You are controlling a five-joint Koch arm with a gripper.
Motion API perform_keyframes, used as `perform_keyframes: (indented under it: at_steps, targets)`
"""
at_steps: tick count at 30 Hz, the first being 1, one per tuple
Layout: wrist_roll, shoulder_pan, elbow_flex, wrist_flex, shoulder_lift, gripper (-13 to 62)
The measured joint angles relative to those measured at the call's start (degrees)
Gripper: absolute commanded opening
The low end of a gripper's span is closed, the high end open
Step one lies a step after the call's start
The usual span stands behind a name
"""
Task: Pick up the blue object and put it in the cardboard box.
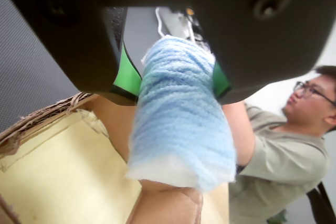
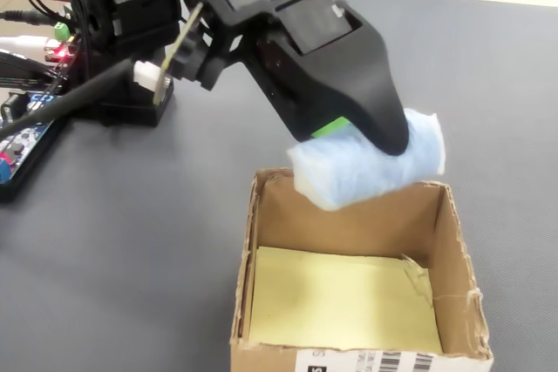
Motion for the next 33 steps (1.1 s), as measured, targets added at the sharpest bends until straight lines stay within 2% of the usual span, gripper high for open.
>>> perform_keyframes:
  at_steps: [10,16,25,33]
  targets:
    - [0.35,-1.23,1.41,-0.35,2.55,31.0]
    - [4.57,-8.09,10.37,-7.47,7.38,32.5]
    - [6.42,-24.79,23.99,-12.13,21.53,34.1]
    - [6.59,-31.29,32.52,-13.8,22.41,34.3]
